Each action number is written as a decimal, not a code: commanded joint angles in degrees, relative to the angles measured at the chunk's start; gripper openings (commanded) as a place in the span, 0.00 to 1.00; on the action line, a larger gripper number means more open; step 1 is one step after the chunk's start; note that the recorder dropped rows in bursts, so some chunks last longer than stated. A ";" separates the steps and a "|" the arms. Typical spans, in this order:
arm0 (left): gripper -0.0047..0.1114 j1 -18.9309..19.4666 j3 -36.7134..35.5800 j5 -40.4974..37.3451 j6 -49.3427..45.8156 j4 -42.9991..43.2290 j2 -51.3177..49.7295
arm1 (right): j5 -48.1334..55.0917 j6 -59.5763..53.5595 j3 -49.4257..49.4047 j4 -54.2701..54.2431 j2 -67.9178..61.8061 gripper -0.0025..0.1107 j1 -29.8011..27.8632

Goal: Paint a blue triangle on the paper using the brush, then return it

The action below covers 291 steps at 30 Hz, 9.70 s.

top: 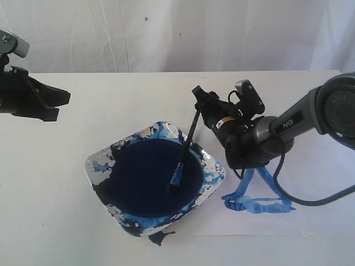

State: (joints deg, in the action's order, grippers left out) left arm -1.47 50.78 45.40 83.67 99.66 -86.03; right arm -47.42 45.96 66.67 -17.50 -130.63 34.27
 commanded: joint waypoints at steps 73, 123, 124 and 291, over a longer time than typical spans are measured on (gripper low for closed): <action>0.04 0.25 -21.63 7.52 -29.28 -39.86 21.66 | 35.69 -74.65 -54.13 -8.55 130.63 0.02 0.00; 0.04 0.14 -48.57 -43.00 -72.19 -87.23 76.60 | 35.61 -74.65 -54.13 -8.55 130.63 0.02 0.00; 0.04 0.14 -49.21 -43.57 -72.03 -87.23 77.42 | 35.61 -74.65 -54.13 -8.55 130.63 0.02 0.00; 0.04 -2.11 -50.23 -66.24 -77.66 -94.94 86.03 | 67.47 -42.38 -66.67 20.48 130.63 0.02 -26.26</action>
State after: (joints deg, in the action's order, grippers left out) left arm -3.22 0.72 -20.12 5.64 5.30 -0.29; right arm 19.99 3.60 0.21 2.79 -0.26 8.32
